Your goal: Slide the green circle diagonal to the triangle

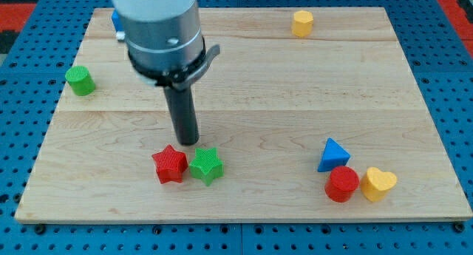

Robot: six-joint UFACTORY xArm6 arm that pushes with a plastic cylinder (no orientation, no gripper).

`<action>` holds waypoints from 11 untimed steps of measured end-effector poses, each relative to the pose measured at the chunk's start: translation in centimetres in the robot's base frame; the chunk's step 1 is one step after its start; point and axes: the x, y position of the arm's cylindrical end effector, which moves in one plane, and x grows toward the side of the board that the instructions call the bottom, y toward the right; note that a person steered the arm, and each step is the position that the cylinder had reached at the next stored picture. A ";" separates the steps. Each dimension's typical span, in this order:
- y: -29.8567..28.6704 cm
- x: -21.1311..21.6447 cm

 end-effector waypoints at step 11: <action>-15.9 -7.8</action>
